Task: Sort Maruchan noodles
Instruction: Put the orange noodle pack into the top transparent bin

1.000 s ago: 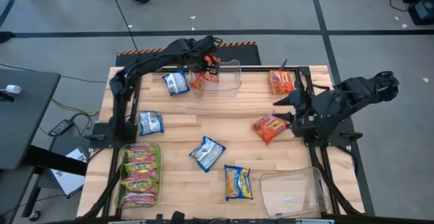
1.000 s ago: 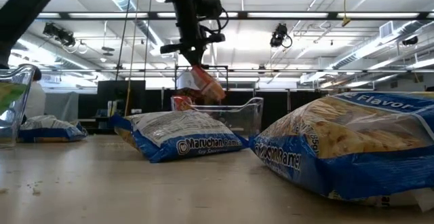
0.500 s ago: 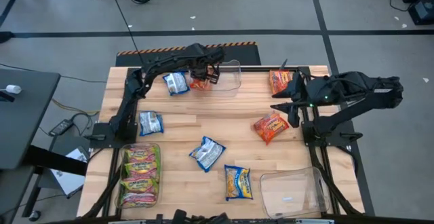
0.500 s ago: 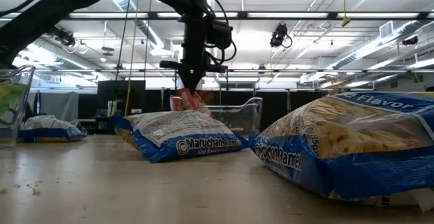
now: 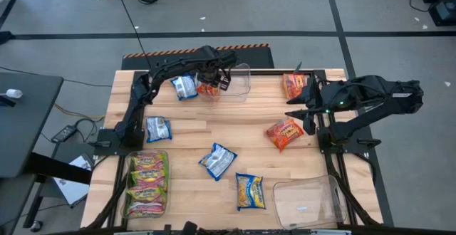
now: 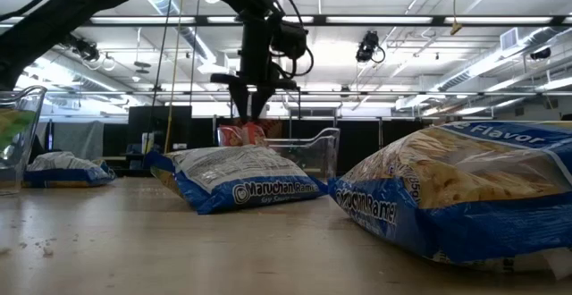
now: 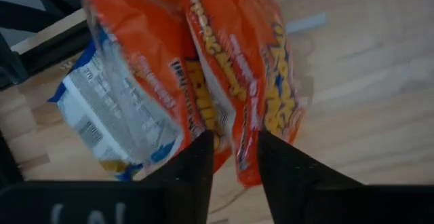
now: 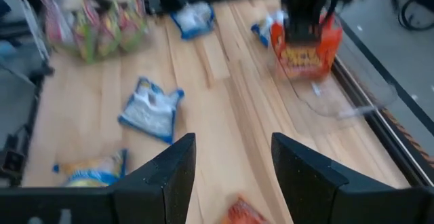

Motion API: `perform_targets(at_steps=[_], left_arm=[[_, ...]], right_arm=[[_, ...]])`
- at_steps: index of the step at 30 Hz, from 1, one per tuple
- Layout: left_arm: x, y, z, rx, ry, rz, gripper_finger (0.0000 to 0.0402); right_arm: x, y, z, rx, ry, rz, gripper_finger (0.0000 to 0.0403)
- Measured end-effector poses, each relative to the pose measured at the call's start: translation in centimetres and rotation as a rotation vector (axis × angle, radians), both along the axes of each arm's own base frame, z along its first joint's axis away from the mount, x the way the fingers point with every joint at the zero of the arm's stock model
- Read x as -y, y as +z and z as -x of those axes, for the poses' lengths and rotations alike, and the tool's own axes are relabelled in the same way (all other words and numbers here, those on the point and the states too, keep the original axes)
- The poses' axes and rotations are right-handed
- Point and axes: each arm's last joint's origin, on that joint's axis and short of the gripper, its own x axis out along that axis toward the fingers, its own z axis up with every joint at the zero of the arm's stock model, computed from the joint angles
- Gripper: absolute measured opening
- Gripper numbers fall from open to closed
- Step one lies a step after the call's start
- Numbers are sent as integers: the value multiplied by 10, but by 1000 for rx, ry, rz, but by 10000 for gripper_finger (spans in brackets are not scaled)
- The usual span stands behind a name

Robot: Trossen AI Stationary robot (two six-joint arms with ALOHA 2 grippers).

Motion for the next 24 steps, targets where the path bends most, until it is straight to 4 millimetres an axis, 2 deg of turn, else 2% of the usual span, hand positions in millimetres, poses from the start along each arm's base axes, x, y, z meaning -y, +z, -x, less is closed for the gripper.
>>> perform_targets(at_steps=[5, 9, 15, 20, 24], left_arm=[[13, 39, 4, 68, -66, -61, 145], [43, 77, 10, 124, -175, -130, 145], [109, 133, 26, 224, -374, -244, 145], [173, 176, 53, 357, -488, -347, 144], [229, 204, 85, 412, -753, -400, 144]], right_arm=[[-1, -21, -7, -168, -38, 26, 199], [-1, -62, -17, -330, -56, 49, 198], [8, -144, -9, -617, -186, 28, 197], [10, -191, -11, -772, -264, -70, 197], [9, -220, -22, -881, -308, -85, 197]])
